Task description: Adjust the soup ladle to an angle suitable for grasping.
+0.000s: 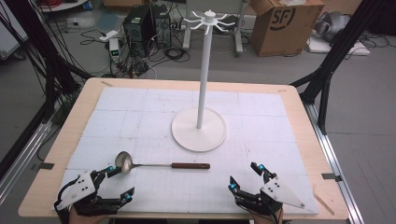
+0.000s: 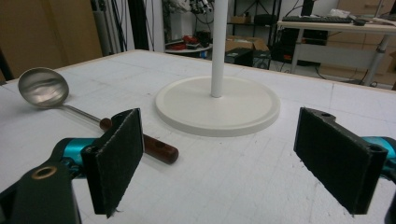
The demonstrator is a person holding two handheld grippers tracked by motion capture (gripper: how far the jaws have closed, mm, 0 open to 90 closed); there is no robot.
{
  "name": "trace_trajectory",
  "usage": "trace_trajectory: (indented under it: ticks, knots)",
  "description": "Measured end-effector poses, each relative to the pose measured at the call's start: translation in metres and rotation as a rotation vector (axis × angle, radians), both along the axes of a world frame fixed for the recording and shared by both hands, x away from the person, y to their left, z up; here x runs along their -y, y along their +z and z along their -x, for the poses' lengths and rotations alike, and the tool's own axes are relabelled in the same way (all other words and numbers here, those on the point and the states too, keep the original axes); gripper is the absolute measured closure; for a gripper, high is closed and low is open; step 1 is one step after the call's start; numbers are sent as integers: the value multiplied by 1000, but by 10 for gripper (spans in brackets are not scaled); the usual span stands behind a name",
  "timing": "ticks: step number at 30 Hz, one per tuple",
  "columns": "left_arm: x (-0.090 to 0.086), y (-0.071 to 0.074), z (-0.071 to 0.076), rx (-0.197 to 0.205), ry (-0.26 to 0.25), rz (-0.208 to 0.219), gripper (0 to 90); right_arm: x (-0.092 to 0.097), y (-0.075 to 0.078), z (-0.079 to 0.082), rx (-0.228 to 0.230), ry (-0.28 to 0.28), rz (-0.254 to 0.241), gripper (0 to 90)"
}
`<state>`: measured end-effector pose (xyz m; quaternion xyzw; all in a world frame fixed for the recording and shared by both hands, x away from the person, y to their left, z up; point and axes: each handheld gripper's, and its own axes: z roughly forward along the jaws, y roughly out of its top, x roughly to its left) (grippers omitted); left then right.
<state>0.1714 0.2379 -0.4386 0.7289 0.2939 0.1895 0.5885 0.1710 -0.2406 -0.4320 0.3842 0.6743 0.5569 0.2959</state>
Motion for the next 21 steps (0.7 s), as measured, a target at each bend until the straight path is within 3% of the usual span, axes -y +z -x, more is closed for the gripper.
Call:
trace_trajectory:
  ticks: [4, 8, 10, 15, 16, 21]
  knots:
    - [2, 3, 3, 9, -16, 3, 208, -1, 0, 0, 1, 5, 0, 148]
    - [6, 4, 4, 6, -35, -4, 283, -1, 0, 0, 0, 4, 1, 149]
    - [9, 6, 5, 13, -31, -19, 450, -1, 0, -1, 4, 6, 0, 149]
    - [22, 13, 7, 23, -77, -48, 575, -2, 0, -2, -3, 6, 3, 149]
    - [25, 15, 7, 23, -93, -52, 659, -3, 0, -2, -4, 9, 4, 149]
    - [36, 22, 2, 9, -151, -62, 852, -2, 0, -1, 0, 10, 1, 148]
